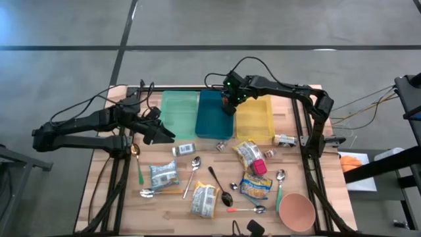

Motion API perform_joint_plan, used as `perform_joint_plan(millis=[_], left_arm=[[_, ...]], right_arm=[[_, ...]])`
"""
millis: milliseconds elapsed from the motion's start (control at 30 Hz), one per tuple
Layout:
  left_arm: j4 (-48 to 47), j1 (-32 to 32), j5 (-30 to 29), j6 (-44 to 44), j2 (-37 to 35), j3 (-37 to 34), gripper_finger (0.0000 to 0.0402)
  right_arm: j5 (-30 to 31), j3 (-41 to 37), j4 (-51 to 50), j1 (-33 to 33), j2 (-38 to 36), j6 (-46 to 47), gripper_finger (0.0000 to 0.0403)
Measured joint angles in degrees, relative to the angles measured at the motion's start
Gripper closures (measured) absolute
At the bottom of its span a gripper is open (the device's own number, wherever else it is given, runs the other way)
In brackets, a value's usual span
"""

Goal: Pick & Place Food Item
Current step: Put the orange seasoning pack into the blue bin, then put the light green spoon into the yellow bin

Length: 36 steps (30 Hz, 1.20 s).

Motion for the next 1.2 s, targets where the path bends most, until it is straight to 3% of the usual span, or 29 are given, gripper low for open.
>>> perform_joint_plan(millis=[333, 500, 733, 1000, 1200], left_arm=[[0.0, 0.0, 0.0, 0.0, 0.0, 0.0, 0.0017], [0.0, 0.0, 0.0, -0.2, 0.0, 0.0, 0.0017], [0.0, 0.0, 0.0, 0.0, 0.0, 0.0, 0.0017], [-0.1, 0.0, -1.5, 0.7, 0.0, 0.0, 0.0017], [-0.1, 0.0, -2.1, 1.8, 0.0, 0.0, 0.0017]], right_arm=[[0.5, 0.0, -0.1, 0.0, 0.0, 2.3, 0.0215], [0.7, -0.1, -2.0, 0.5, -1.9, 3.2, 0.0164], [0.6, -0.1, -12.5, 2.4, -11.1, 7.5, 0.0154], [0.5, -2.3, -24.7, 11.0, -22.9, 27.1, 0.0154], [0.8, -6.7, -26.8, 18.9, -28.8, 41.1, 0.0154]])
